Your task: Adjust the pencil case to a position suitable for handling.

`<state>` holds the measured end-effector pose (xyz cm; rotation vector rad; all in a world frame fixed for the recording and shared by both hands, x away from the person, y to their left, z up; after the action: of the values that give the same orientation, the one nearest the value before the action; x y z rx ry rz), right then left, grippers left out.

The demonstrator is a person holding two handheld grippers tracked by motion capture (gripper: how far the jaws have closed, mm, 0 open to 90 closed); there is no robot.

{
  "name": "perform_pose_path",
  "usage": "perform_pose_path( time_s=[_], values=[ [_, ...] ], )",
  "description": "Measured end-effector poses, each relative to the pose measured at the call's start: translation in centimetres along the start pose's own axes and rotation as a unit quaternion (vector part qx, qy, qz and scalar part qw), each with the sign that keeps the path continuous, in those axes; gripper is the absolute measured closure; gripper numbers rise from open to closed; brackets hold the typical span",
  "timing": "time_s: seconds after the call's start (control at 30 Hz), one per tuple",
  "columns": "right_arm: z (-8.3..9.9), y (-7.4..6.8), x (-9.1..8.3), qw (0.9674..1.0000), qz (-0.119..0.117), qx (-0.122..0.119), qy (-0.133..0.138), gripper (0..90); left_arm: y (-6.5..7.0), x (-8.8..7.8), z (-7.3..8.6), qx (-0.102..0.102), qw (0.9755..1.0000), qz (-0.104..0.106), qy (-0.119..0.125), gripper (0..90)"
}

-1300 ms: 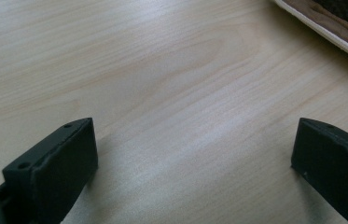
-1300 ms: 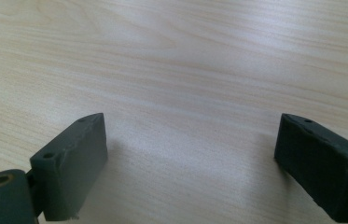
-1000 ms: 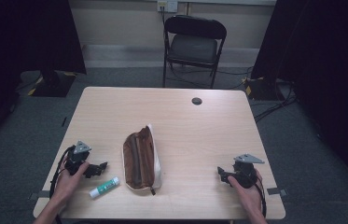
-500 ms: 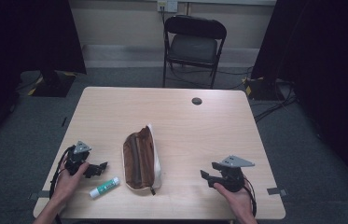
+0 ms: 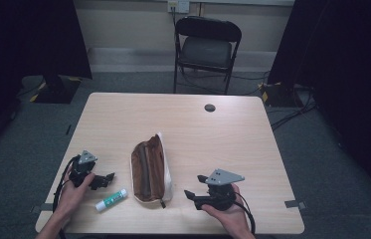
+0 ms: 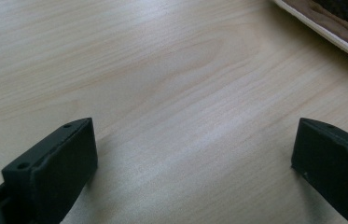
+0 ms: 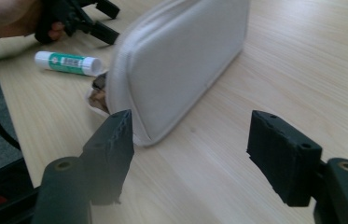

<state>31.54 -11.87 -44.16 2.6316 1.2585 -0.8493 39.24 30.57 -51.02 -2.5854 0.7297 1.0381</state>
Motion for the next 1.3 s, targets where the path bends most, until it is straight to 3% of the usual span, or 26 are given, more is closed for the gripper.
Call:
perform_pose_path(
  time_s=[0.3, 0.33, 0.53, 0.7, 1.0, 1.3],
  values=[
    [-1.8, -2.3, 2.7, 0.9991, -0.034, -0.024, 0.002, 29.4, 0.0, 0.0, 0.0, 0.0, 1.0, 0.0, 0.0, 0.0],
    [-2.3, -2.8, 3.7, 0.9988, -0.038, -0.029, 0.002, 29.4, 0.0, 0.0, 0.0, 0.0, 1.0, 0.0, 0.0, 0.0],
    [-2.8, -3.4, 5.7, 0.9989, -0.024, -0.04, -0.002, 32.4, 0.0, 0.0, 0.0, 0.0, 1.0, 0.0, 0.0, 0.0],
    [-2.1, -2.5, 6.8, 0.9993, -0.011, -0.034, -0.013, 40.5, 0.0, 0.0, 0.0, -0.002, 1.0, 0.0, 0.002, 0.0],
    [-1.6, 0.6, 5.6, 0.9993, 0.038, 0.004, -0.003, 63.6, 0.0, 0.0, 0.0, -0.002, 1.0, 0.0, 0.002, 0.0],
    [-0.9, 2.2, 4.5, 0.9983, 0.053, 0.025, 0.002, 69.5, 0.1, 0.0, 0.0, -0.002, 1.0, 0.0, 0.002, 0.0]
  ],
)
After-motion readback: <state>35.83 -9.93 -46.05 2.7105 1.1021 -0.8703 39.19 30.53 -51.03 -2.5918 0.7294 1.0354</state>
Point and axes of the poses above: each handheld gripper's, and its own axes: x roughly forward along the jaws, z roughly out of its underside, y roughly to its right, the point moved 1 cm from there along x, roughly forward along the jaws, and after that the axes turned 4 degrees about x, right-handed, at the moved point
